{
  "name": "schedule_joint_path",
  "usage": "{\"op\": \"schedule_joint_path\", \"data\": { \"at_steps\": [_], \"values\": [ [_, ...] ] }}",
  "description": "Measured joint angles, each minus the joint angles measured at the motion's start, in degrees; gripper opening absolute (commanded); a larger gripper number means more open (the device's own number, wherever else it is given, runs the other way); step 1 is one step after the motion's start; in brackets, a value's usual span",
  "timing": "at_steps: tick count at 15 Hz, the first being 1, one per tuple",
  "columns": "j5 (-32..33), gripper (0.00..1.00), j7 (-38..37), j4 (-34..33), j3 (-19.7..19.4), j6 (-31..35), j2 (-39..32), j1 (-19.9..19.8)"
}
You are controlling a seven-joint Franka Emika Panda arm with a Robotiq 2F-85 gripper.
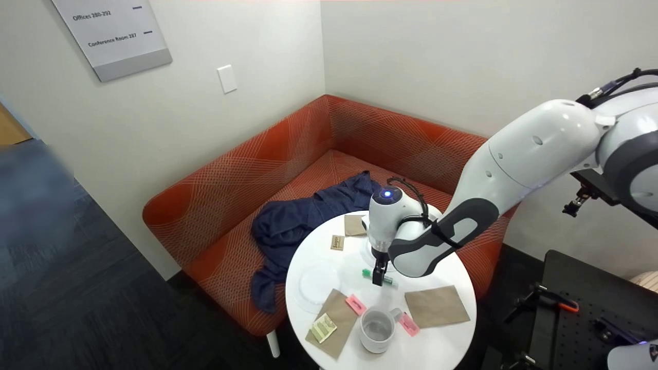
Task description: Put the green marker inside the white mug
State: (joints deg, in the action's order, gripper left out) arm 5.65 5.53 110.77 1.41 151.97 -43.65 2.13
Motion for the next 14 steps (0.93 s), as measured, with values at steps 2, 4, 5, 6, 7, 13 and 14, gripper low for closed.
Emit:
{"op": "schedule_joint_path", "data": {
  "at_steps": [2,4,5,6,7,13,14],
  "values": [
    [0.0,1.00,0.0,-2.4,-0.1,-0.8,-1.4,0.0],
    [0.0,1.00,0.0,-4.6,-0.3,-2.0,-2.7,0.0],
    [0.0,1.00,0.0,-5.7,-0.3,-2.7,-3.4,0.0],
    [0.0,1.00,0.0,-6.7,-0.3,-3.4,-3.9,0.0],
    [0.0,1.00,0.0,-7.6,-0.3,-4.1,-4.5,0.0],
    [0.0,1.00,0.0,-11.0,-0.3,-7.0,-7.3,0.0],
    [0.0,1.00,0.0,-11.4,-0.3,-7.2,-7.6,0.0]
  ]
}}
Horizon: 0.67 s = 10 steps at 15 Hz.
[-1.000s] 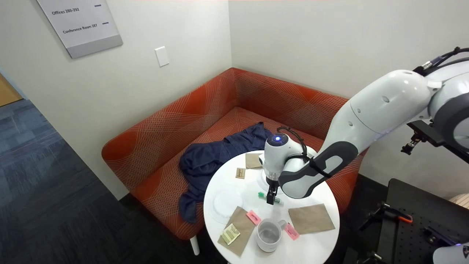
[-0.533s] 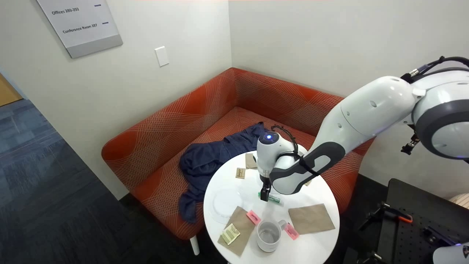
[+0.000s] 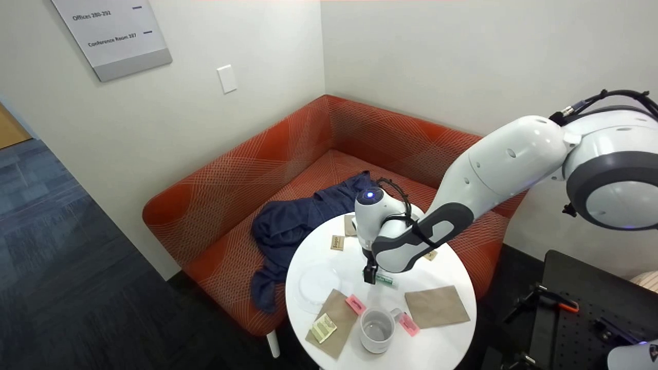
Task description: Put the green marker inside the white mug
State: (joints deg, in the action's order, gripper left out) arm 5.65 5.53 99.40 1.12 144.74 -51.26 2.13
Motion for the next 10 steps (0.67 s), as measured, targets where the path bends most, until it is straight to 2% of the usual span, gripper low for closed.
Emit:
{"op": "schedule_joint_path", "data": {
  "at_steps": [1,2,4,10],
  "values": [
    [0.0,0.98,0.0,-0.3,0.0,-0.1,-0.3,0.0],
    [0.0,0.74,0.0,-0.6,0.0,-0.2,-0.7,0.0],
    [0.0,0.69,0.0,-1.1,0.0,-0.4,-1.2,0.1],
    [0.0,0.23,0.0,-2.2,0.0,-0.5,-2.2,0.3]
  ]
}}
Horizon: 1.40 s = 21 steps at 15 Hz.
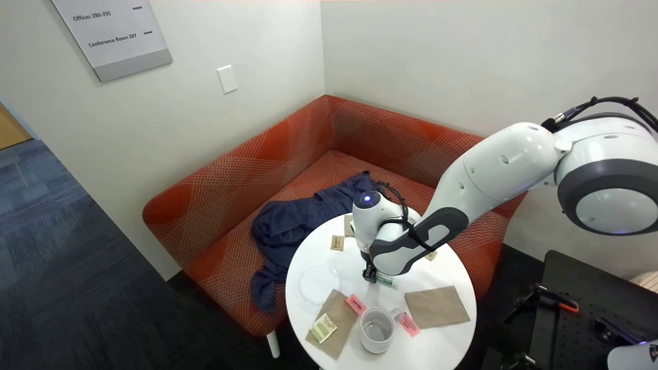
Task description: Put the green marker inside the white mug
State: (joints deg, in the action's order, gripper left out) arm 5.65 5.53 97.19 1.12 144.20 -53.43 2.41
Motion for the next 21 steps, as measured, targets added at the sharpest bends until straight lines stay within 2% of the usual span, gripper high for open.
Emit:
{"op": "schedule_joint_path", "data": {
  "at_steps": [3,5,13,17,21],
  "values": [
    [0.0,0.01,0.0,-0.6,0.0,-0.8,0.0,0.0],
    [0.0,0.05,0.0,-0.8,0.0,-1.1,0.0,0.0],
    [0.0,0.05,-0.3,0.3,-0.3,-1.3,1.4,0.1],
    [-0.1,0.05,-0.3,4.5,-0.8,-1.4,6.9,-0.2],
    [-0.3,0.05,-0.2,9.4,-0.4,-5.3,14.5,-0.7]
  ]
}}
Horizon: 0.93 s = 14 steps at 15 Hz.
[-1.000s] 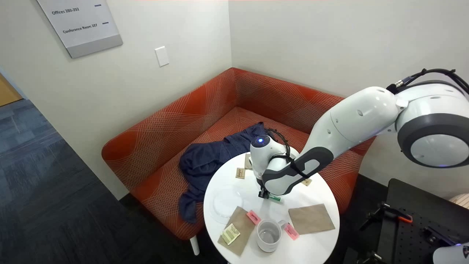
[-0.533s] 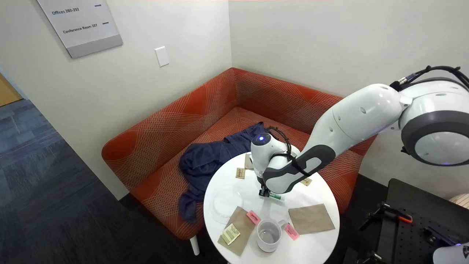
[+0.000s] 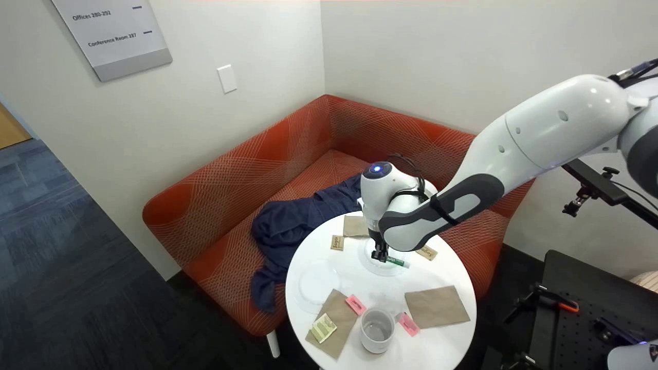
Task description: Put the green marker inside the white mug
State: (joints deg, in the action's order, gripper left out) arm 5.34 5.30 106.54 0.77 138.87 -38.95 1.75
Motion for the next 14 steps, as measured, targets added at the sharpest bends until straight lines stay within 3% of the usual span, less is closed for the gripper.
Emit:
{"op": "schedule_joint_path", "data": {
  "at_steps": [8,9,14],
  "values": [
    [0.0,0.05,0.0,8.1,1.4,-11.0,15.9,0.4],
    [0.0,0.19,0.0,9.2,1.6,-11.7,17.6,0.5],
    [0.0,0.19,0.0,9.6,1.6,-11.8,17.7,0.6]
  ]
}}
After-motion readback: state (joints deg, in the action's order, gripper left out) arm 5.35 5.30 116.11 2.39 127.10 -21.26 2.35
